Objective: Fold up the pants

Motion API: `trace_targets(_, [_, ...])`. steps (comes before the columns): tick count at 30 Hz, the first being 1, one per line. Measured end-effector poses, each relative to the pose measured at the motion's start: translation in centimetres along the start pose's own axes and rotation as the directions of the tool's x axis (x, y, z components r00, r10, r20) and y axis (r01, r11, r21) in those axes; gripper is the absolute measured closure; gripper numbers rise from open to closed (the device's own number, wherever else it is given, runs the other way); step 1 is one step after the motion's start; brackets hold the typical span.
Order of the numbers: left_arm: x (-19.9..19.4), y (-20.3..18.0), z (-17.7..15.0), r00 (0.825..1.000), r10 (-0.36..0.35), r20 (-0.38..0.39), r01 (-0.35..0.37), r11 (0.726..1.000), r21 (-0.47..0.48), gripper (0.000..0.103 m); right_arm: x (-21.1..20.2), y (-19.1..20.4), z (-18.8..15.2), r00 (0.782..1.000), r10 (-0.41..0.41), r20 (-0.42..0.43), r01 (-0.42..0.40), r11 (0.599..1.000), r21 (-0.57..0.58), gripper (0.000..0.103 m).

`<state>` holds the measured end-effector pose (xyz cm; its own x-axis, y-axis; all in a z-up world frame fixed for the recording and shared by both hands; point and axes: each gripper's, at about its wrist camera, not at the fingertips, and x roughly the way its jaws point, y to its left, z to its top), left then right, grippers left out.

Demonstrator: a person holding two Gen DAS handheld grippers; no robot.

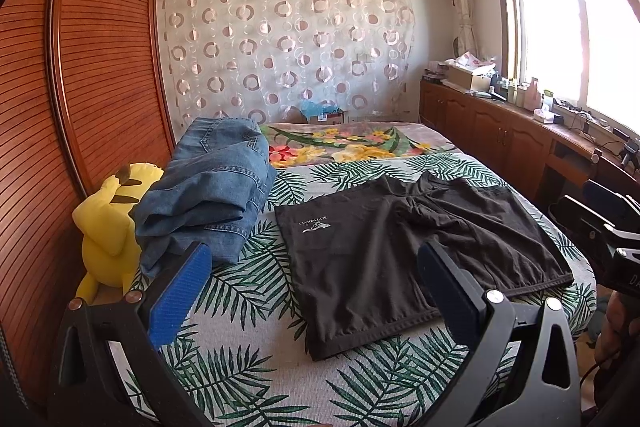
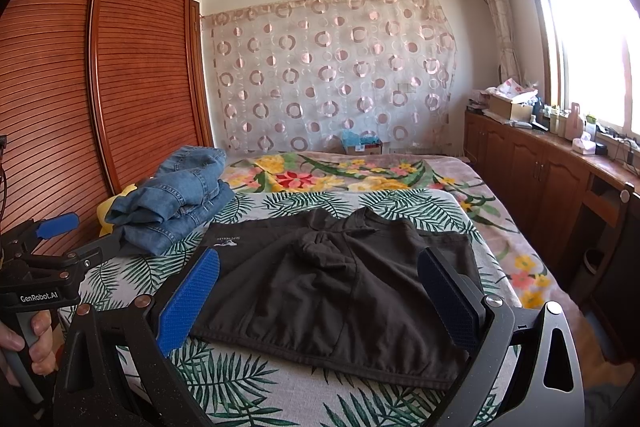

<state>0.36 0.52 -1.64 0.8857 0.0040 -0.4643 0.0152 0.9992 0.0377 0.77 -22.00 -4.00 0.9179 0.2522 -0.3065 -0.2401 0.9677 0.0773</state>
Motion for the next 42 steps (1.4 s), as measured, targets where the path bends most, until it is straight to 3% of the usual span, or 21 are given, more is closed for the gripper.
trace_targets(26, [0.2,-0.7,0.1,1.000,-0.008,-0.020,0.009,1.000,0.009,0.000,0.3,-0.7,-0.7,1.000,-0.002,-0.009,0.002,1.000,-0.001,0.003])
trace_targets(37, [3.5,-0.6,-2.5,0.989,-0.060,-0.138,0.063,0.998,0.021,0.000,0.5,-2.4,-1.1,0.998,-0.015,-0.064,0.015,1.000,-0.009,0.004])
trace_targets(42, [4.8,-0.2,-3.5,0.981,-0.077,-0.178,0.082,0.996,0.019,0.000,0.9,-3.4,-1.6,0.994,-0.038,-0.106,0.038,0.999,-0.003,0.009])
